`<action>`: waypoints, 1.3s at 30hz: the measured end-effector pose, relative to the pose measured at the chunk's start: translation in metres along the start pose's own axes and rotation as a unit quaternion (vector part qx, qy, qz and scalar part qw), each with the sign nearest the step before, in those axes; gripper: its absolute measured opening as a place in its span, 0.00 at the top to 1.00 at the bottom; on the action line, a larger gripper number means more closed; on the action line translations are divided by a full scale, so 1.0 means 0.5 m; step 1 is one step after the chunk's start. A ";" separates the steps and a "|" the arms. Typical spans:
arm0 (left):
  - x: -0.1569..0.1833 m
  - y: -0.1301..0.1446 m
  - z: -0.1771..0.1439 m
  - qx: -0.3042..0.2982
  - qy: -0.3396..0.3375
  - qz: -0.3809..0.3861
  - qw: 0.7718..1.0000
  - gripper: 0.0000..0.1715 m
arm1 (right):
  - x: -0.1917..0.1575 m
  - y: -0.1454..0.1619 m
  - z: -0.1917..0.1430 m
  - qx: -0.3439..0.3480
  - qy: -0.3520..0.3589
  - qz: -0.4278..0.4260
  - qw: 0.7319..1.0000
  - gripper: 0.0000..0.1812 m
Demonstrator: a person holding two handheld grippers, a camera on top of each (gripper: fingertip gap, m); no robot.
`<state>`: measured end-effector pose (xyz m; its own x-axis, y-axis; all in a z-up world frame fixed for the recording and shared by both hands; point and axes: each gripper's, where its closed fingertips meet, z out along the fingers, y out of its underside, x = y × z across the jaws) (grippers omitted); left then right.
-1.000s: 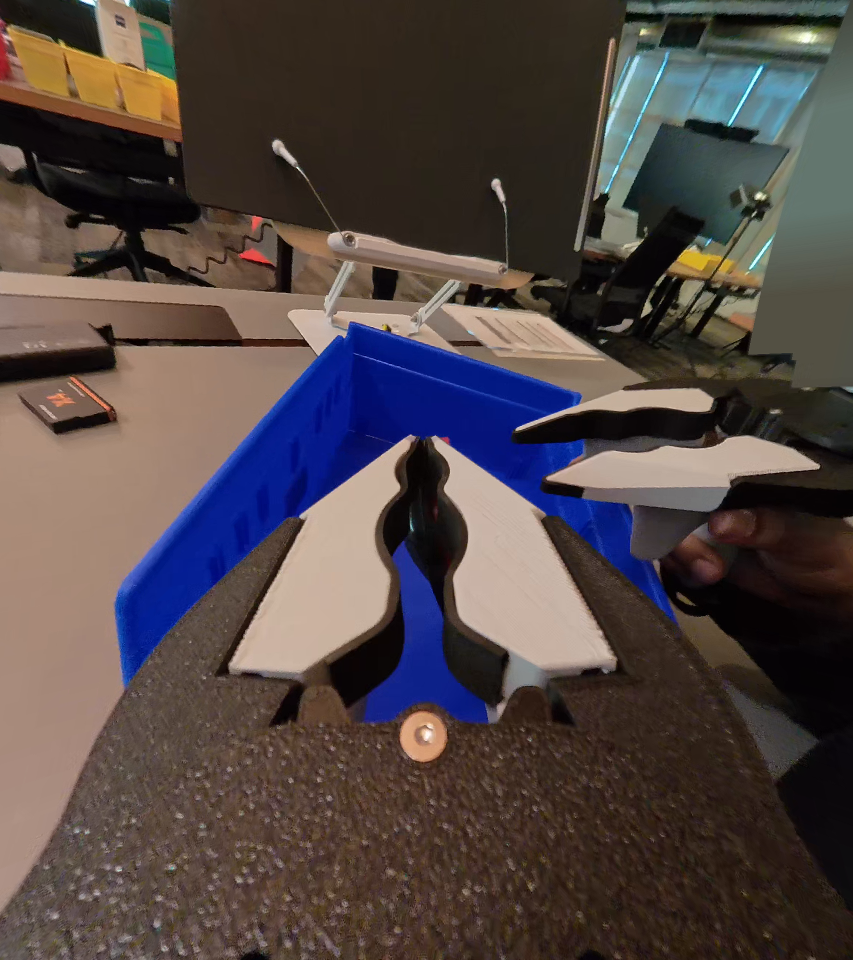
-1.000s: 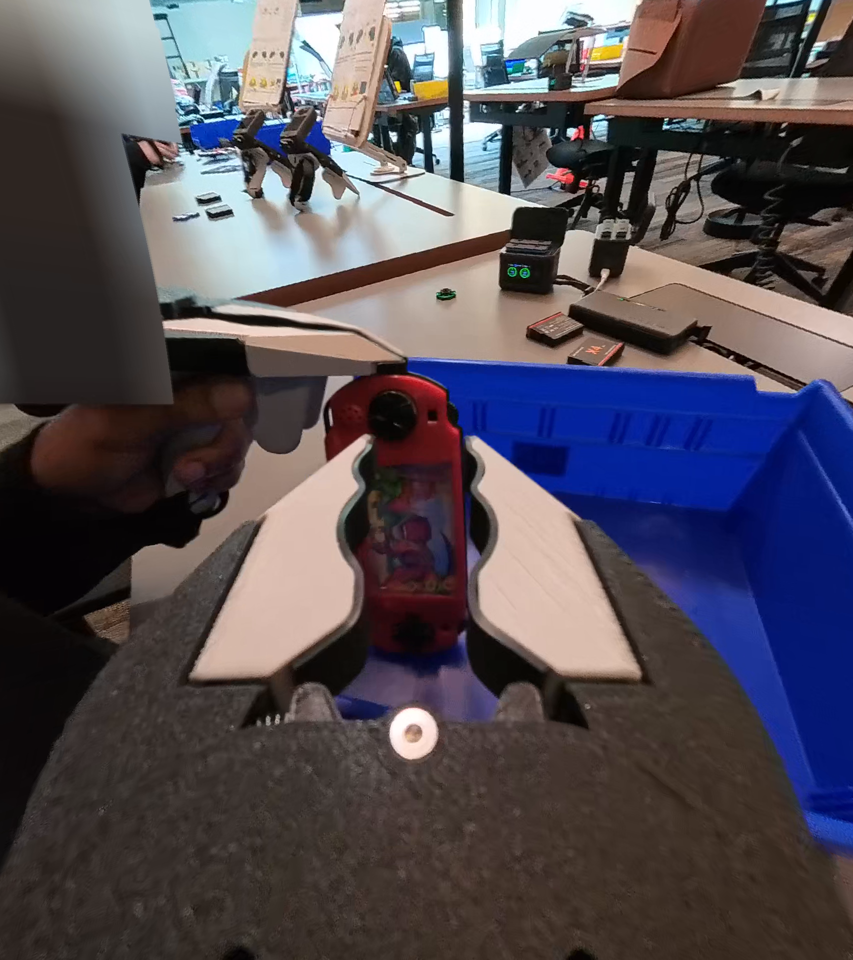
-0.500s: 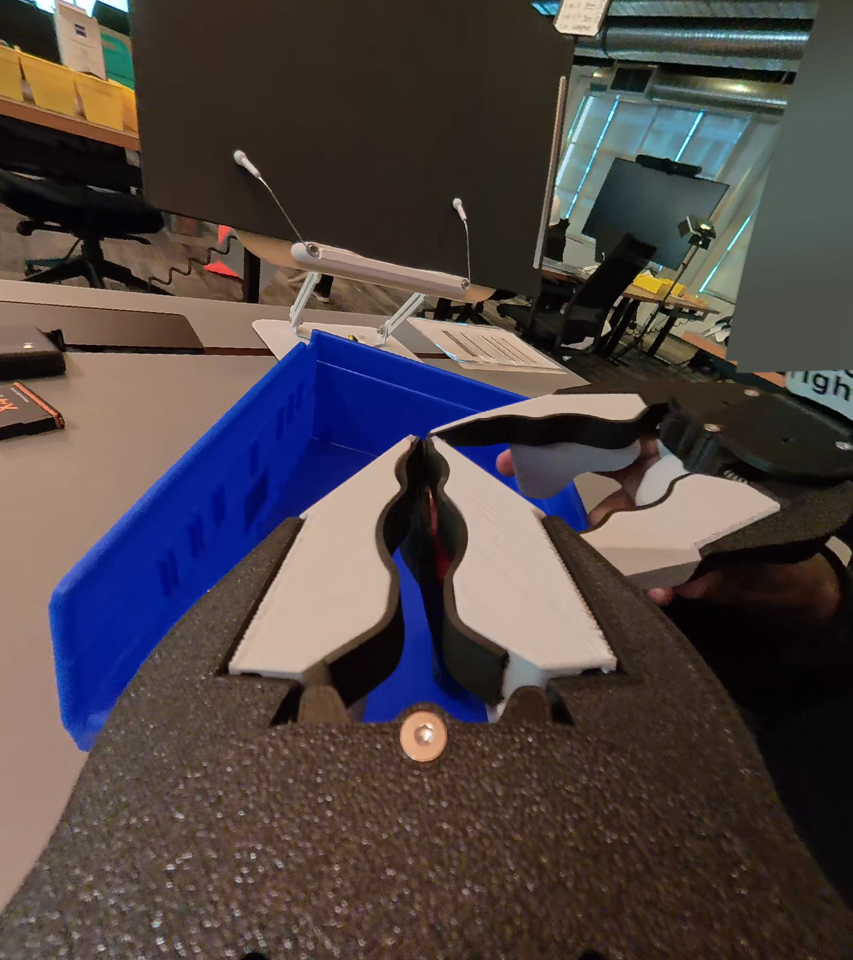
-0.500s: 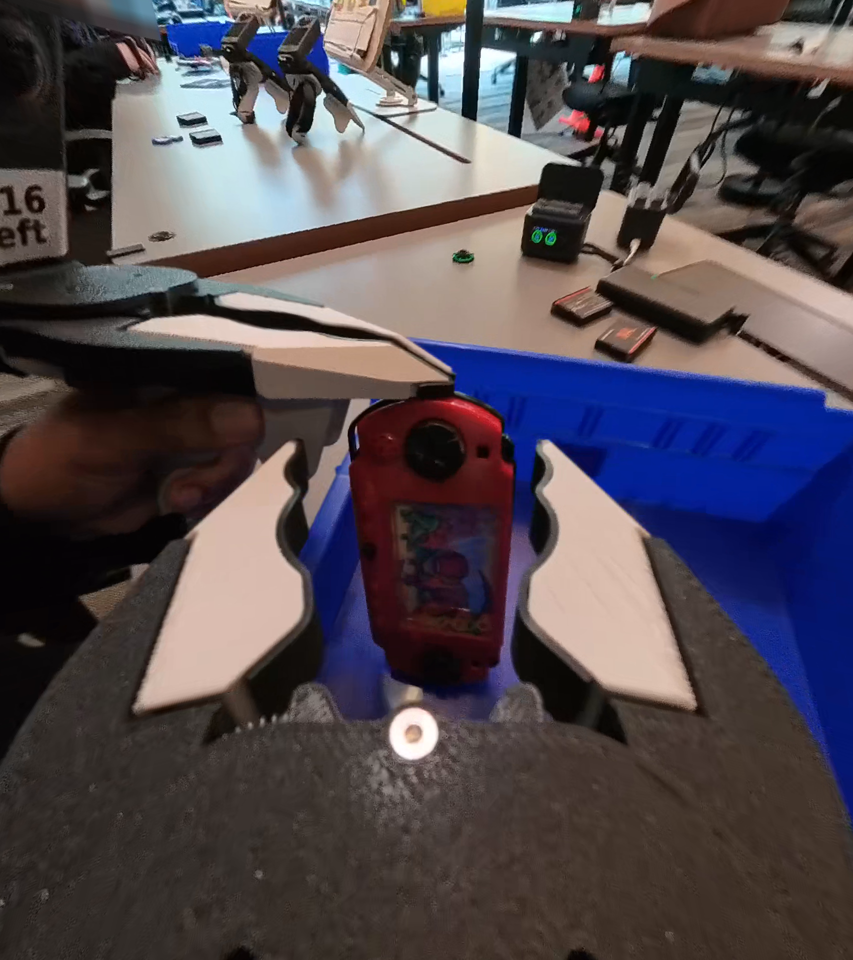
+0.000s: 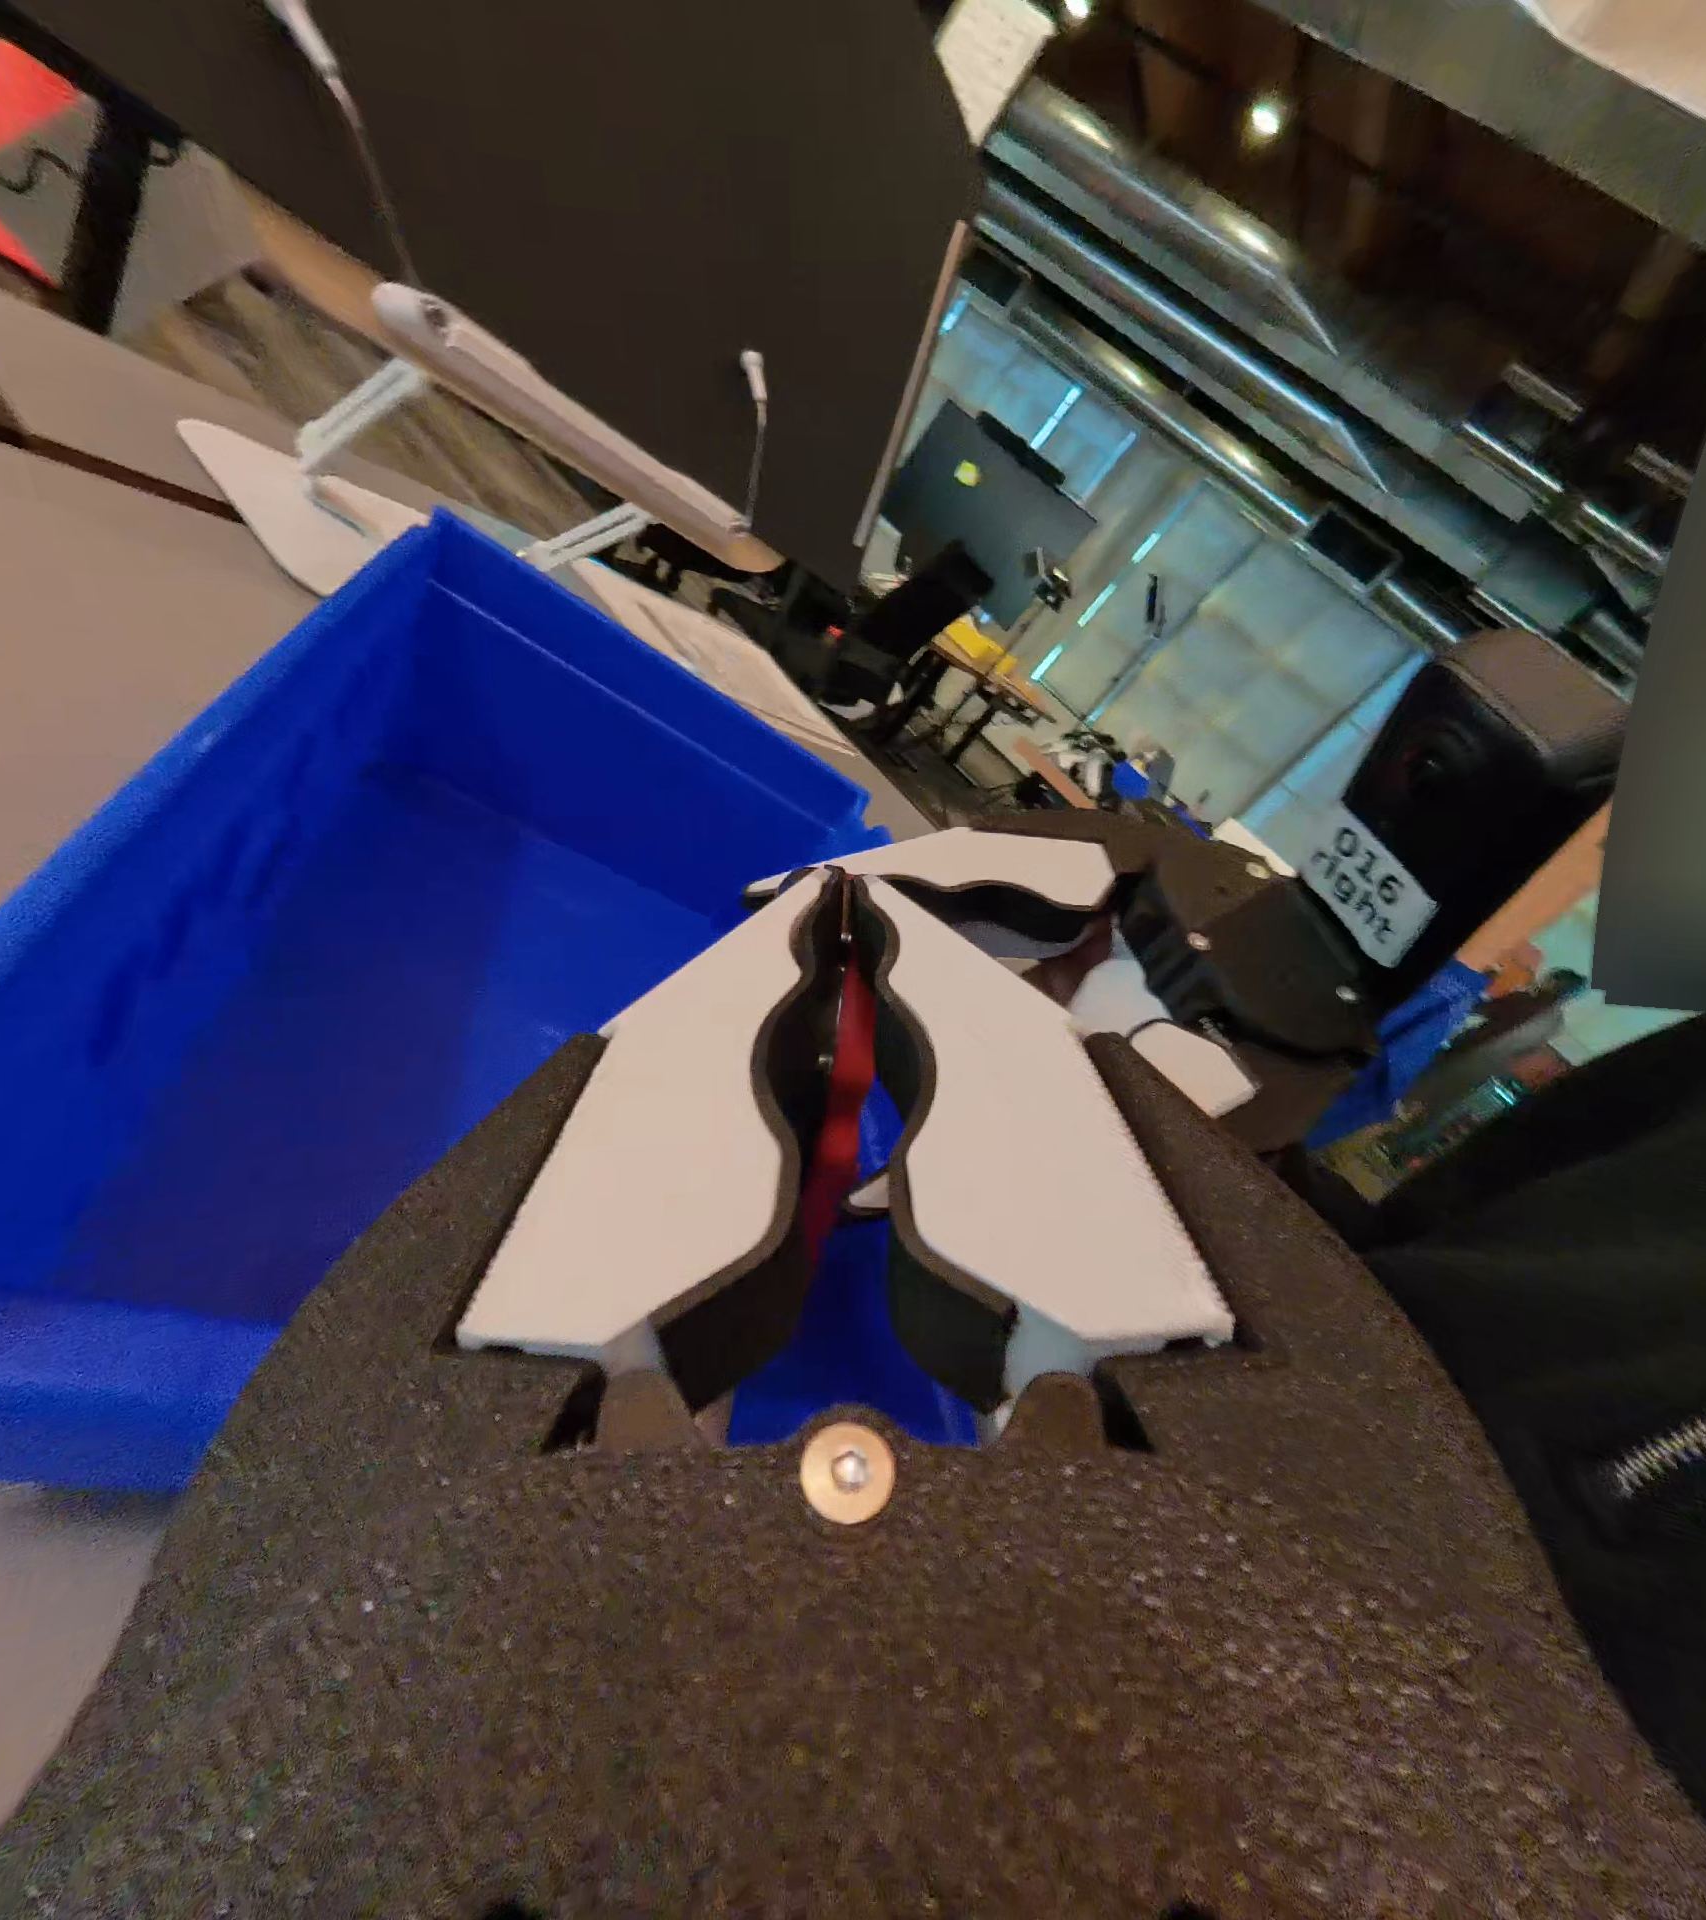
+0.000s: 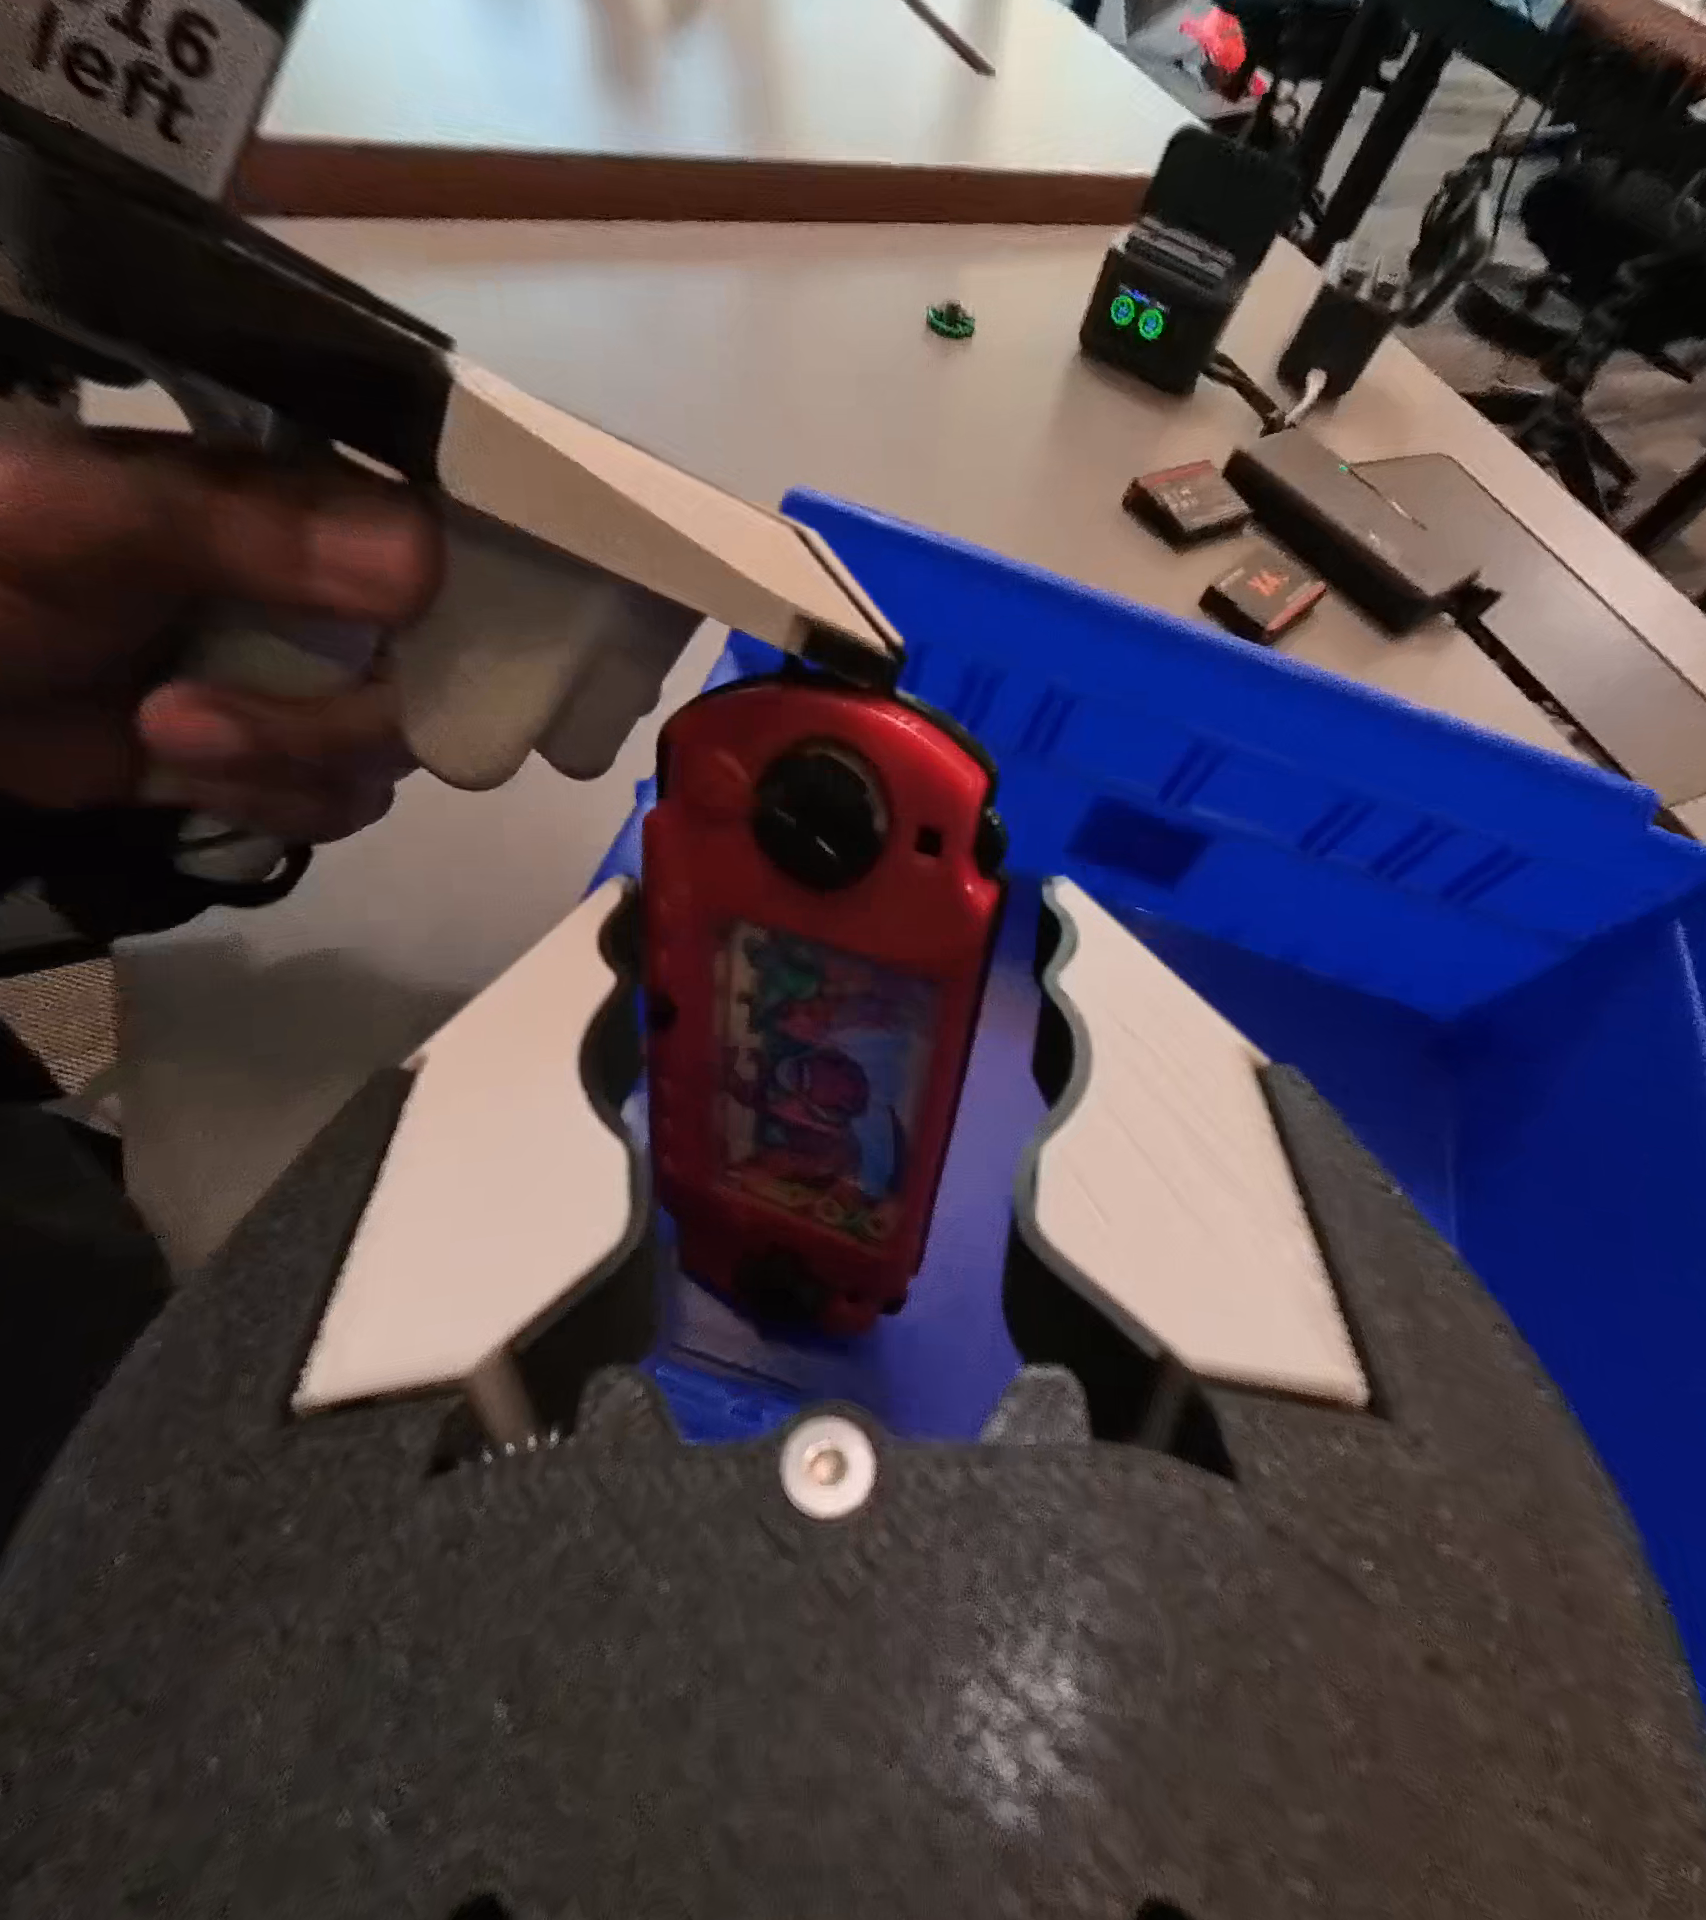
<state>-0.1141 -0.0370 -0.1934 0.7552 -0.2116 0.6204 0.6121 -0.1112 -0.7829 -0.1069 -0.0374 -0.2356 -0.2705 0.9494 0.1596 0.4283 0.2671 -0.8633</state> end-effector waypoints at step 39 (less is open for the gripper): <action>0.031 0.027 0.019 -0.025 -0.044 0.116 0.992 1.00 | -0.003 0.026 -0.004 -0.033 0.036 0.038 0.998 0.52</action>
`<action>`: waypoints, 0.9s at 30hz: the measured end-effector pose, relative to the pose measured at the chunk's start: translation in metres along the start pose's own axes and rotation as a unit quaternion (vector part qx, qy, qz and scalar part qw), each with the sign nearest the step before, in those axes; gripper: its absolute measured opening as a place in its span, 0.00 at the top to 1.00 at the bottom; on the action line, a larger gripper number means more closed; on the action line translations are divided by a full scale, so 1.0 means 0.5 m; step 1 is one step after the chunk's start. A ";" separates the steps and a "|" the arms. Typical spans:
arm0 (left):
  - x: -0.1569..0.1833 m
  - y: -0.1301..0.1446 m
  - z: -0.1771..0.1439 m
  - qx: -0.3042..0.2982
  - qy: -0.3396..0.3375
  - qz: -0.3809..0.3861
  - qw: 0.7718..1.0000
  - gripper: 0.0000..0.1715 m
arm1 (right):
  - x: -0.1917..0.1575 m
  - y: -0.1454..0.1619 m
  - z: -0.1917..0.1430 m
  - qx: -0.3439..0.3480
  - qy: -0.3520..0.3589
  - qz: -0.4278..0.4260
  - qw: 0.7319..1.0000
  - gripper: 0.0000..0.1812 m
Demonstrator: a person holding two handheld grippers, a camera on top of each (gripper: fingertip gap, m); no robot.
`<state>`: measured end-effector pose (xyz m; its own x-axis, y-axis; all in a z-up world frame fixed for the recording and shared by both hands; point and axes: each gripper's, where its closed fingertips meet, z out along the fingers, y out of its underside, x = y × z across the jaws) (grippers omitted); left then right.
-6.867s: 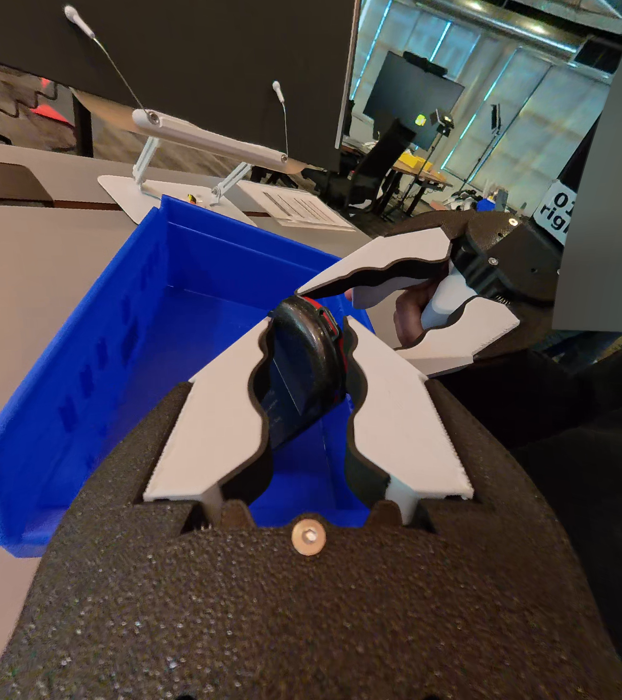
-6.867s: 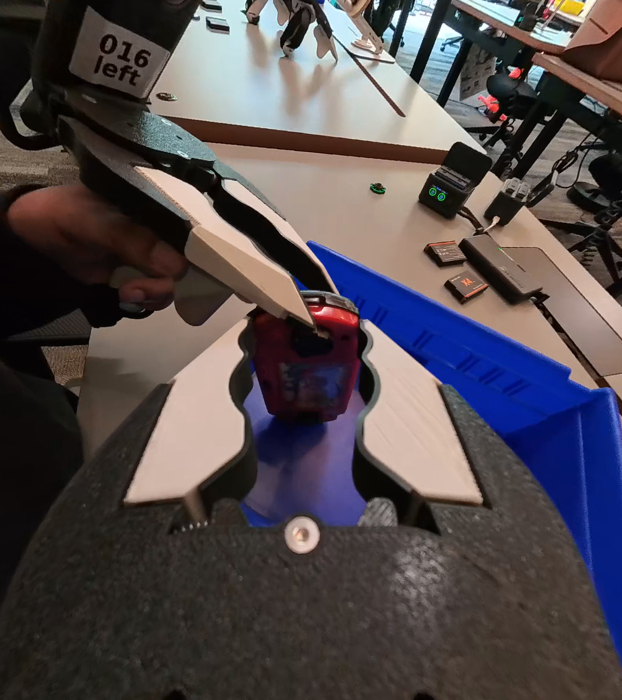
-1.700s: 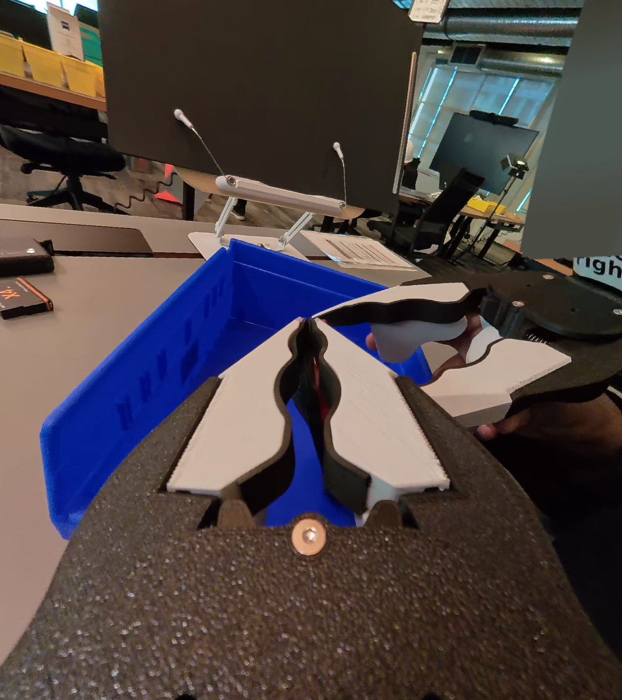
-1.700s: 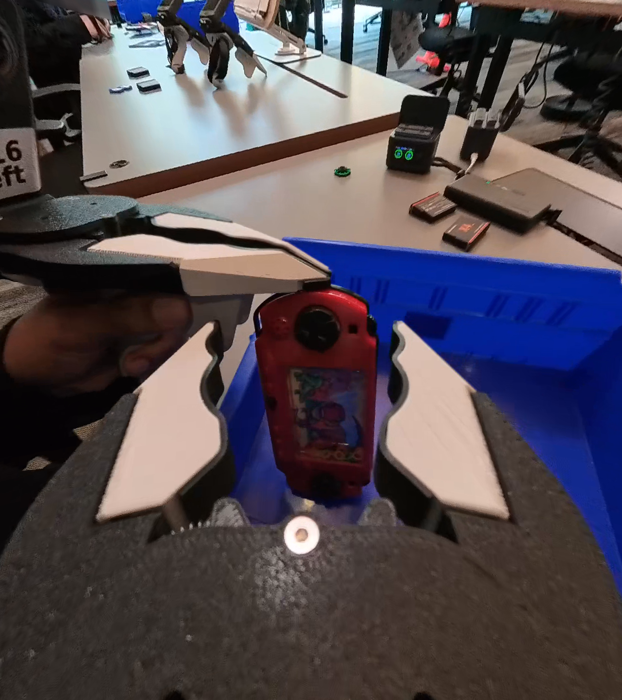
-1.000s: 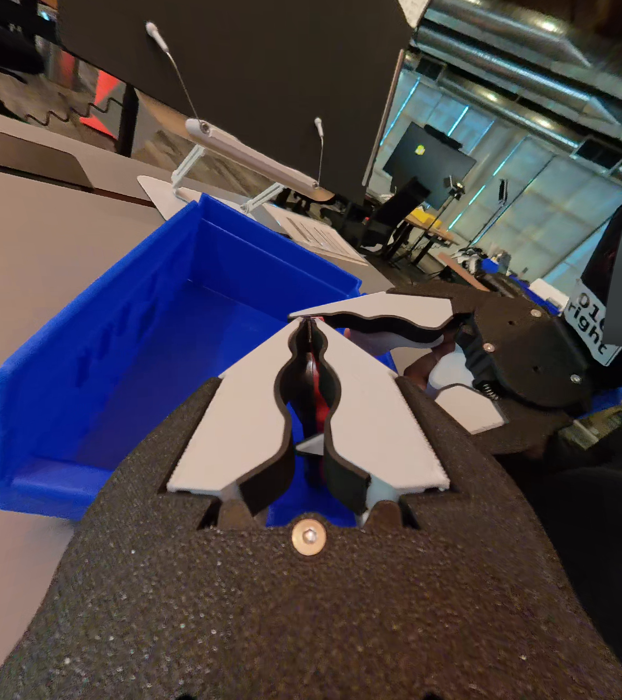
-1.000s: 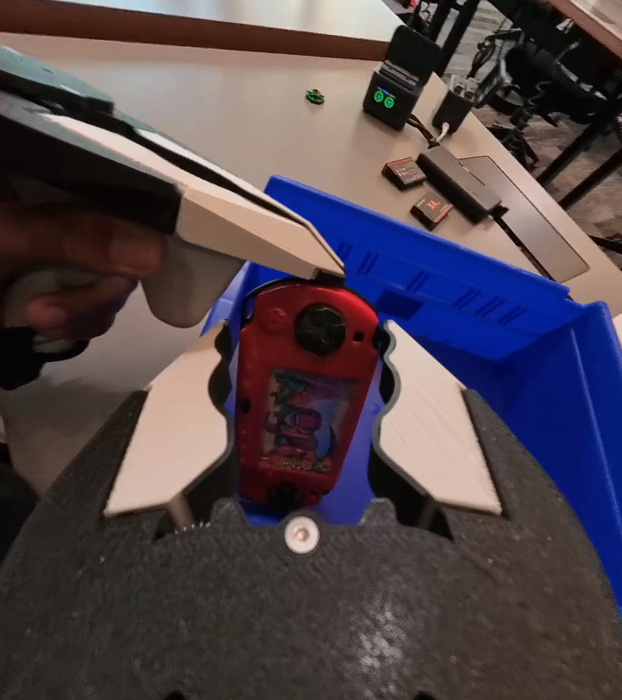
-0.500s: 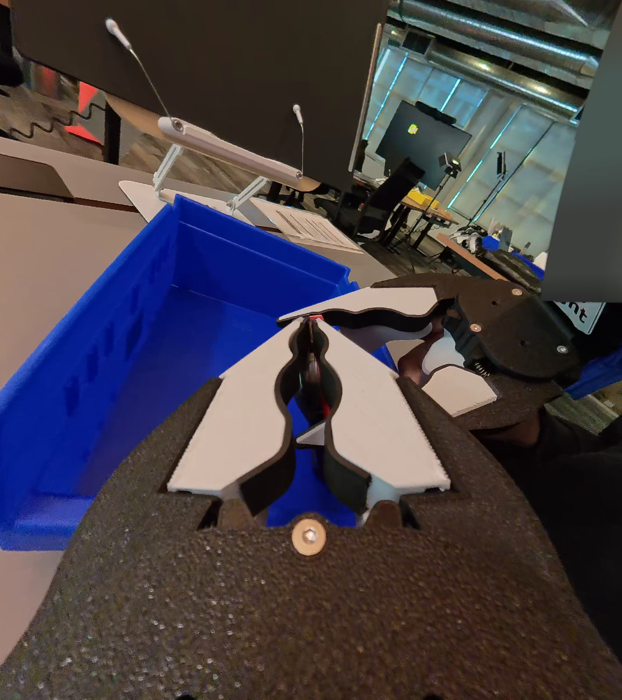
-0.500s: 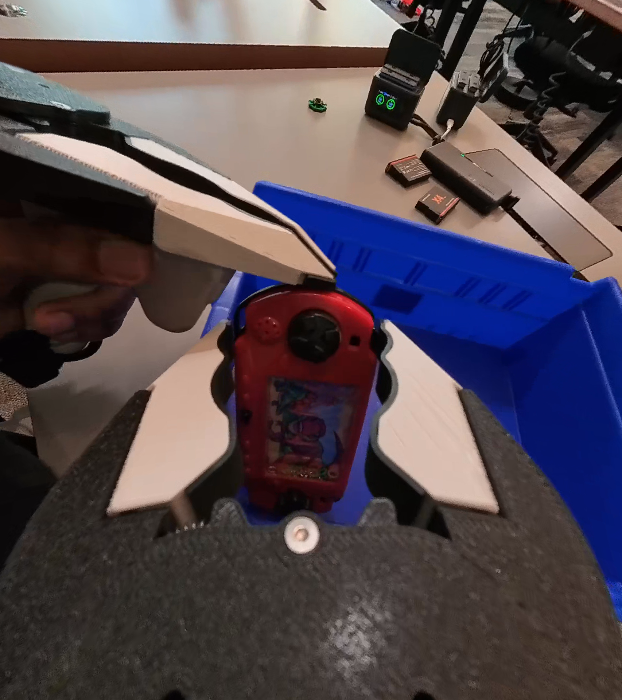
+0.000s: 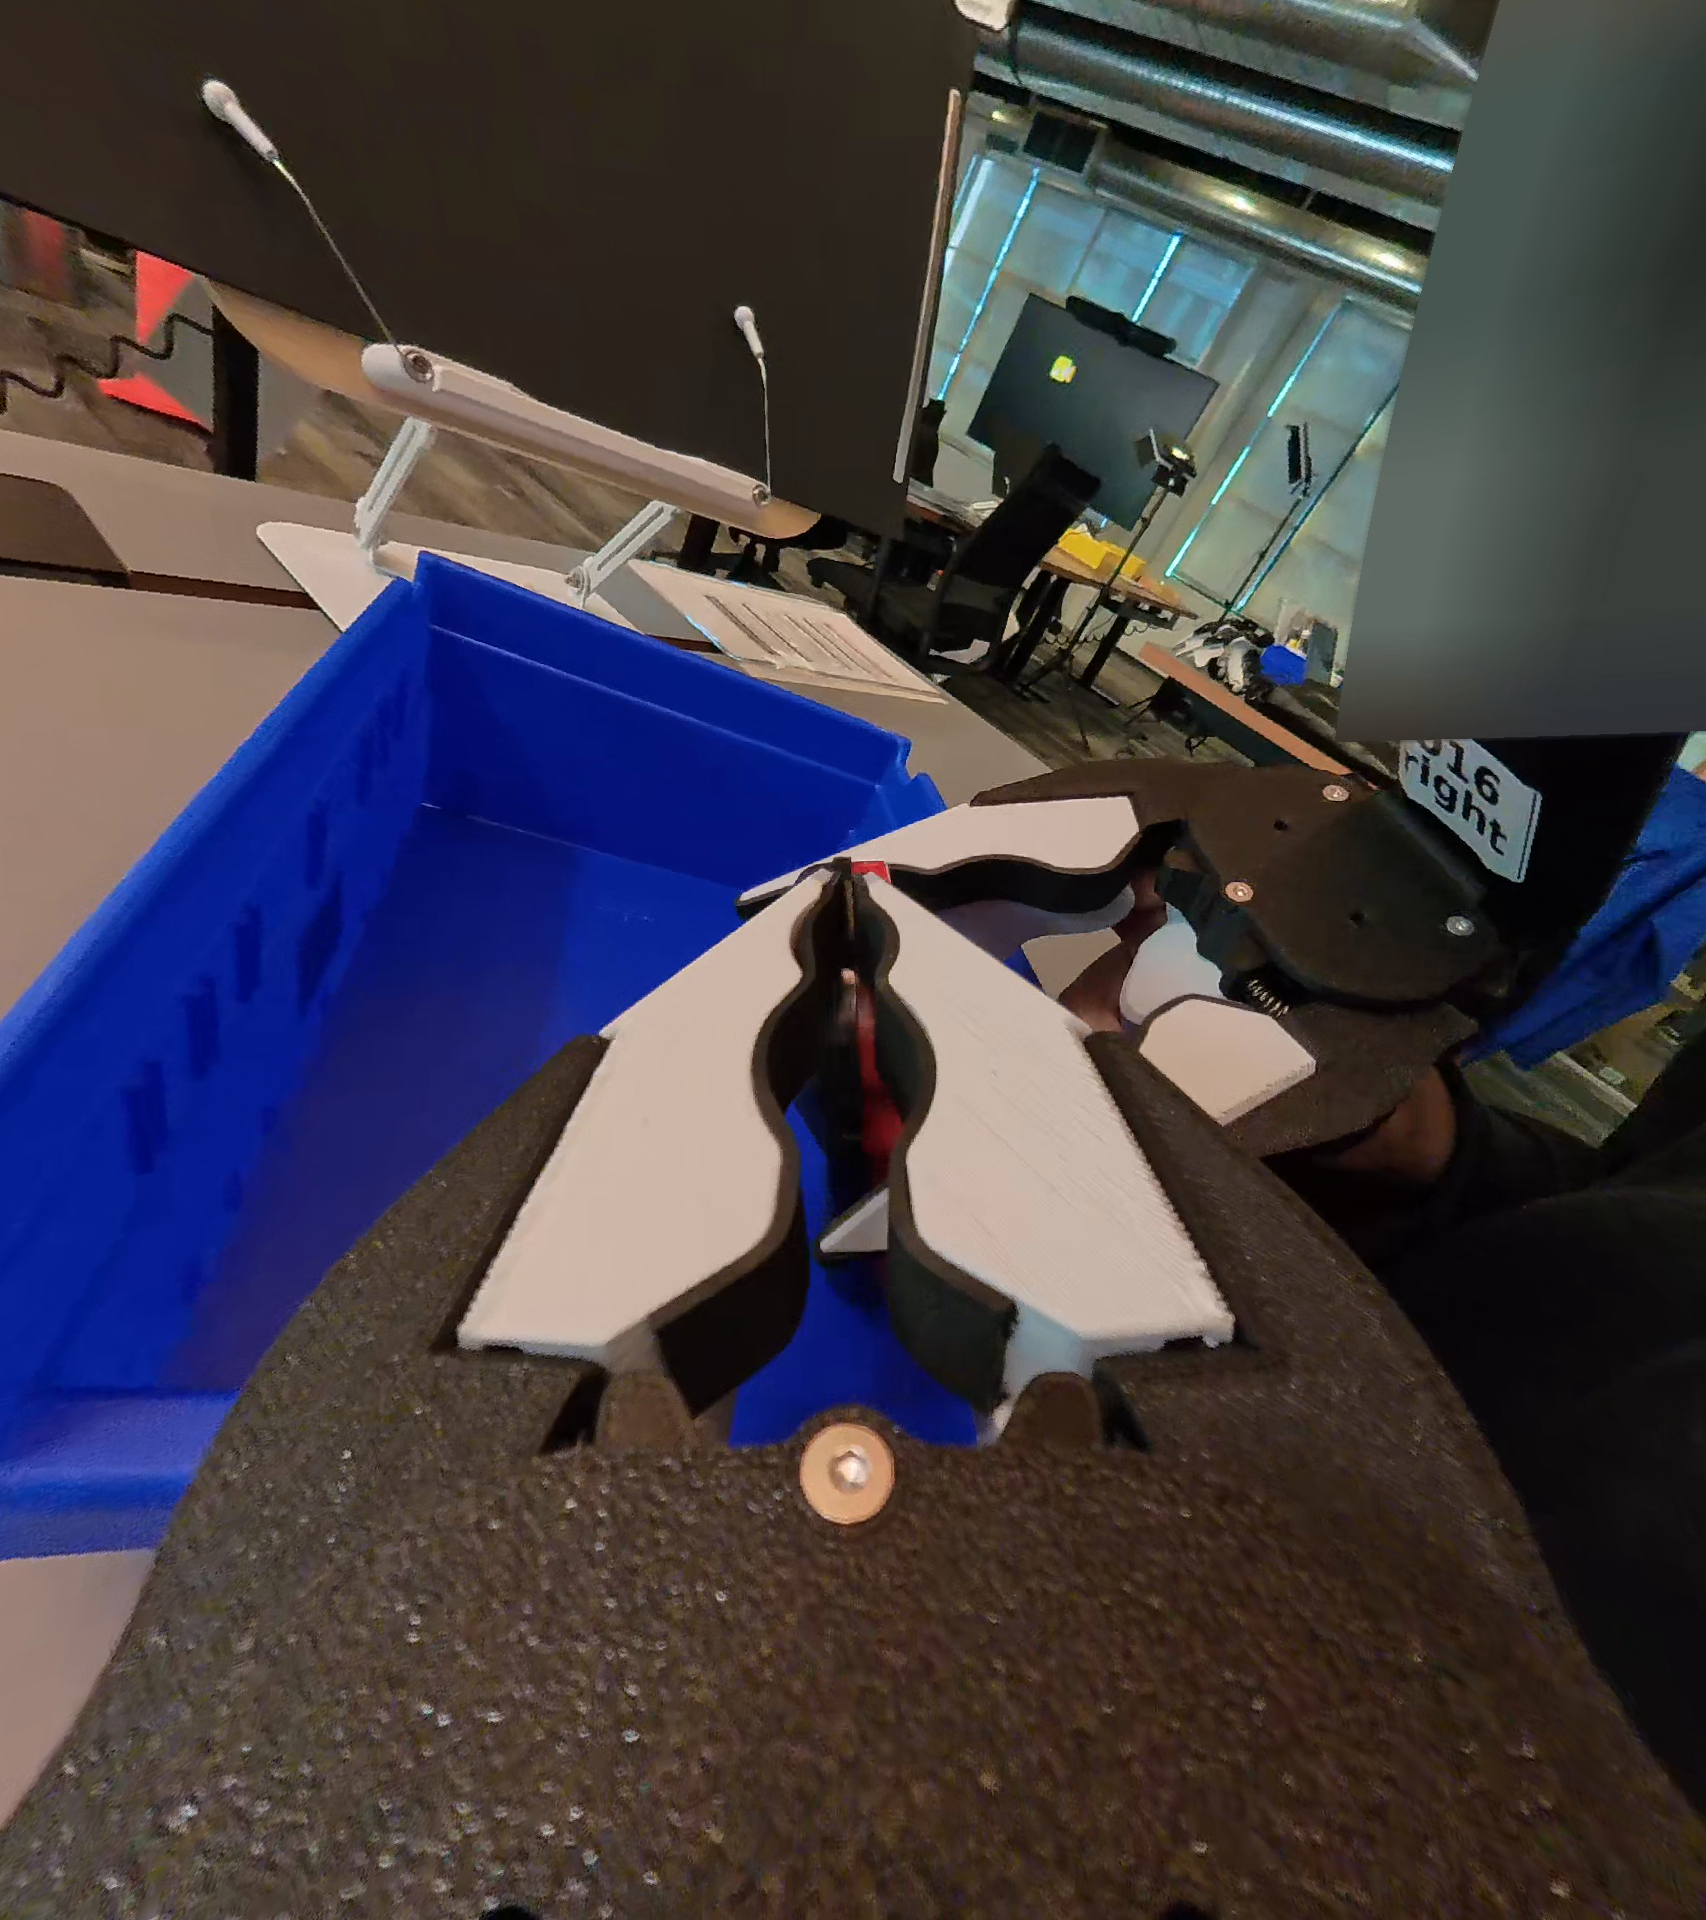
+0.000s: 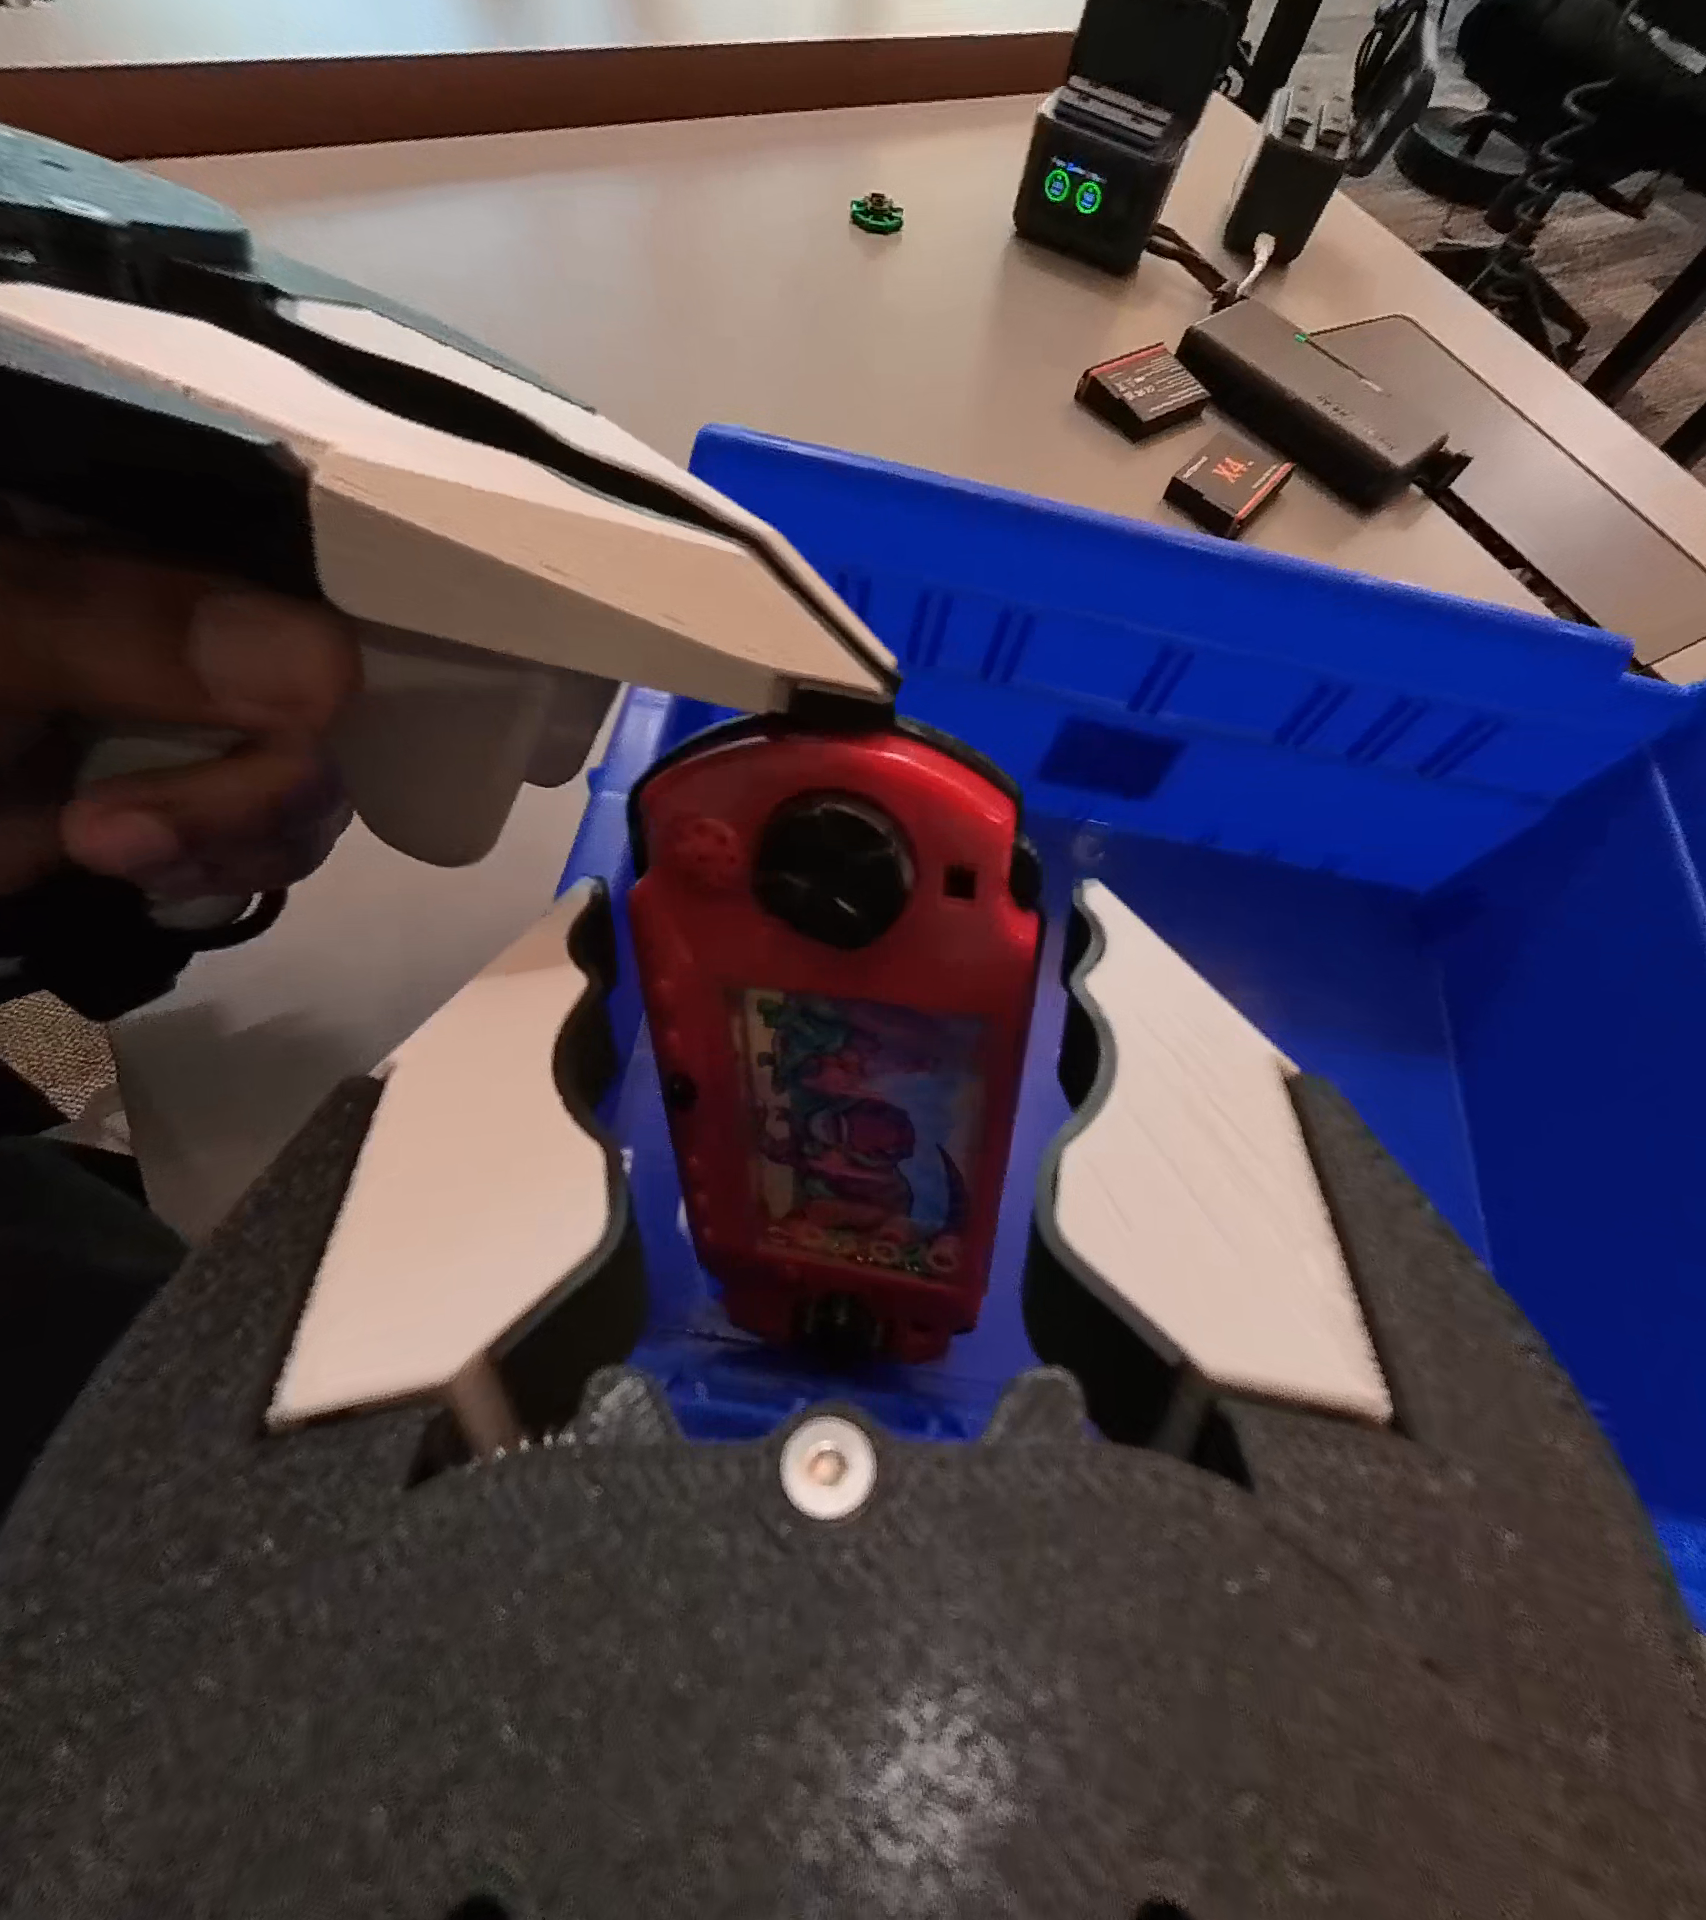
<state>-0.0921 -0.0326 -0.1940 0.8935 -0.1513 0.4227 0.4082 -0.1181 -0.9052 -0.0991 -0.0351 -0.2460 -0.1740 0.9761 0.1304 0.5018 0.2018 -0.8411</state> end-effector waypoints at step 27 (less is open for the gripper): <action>0.005 0.008 0.015 -0.013 -0.019 0.088 0.996 1.00 | 0.007 0.003 -0.003 0.039 0.003 -0.010 0.999 0.58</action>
<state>-0.0867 -0.0262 -0.1970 0.9577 -0.1337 0.2548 0.2399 -0.1176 -0.9636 -0.0976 -0.0312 -0.2462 -0.1788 0.9722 0.1510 0.4299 0.2153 -0.8769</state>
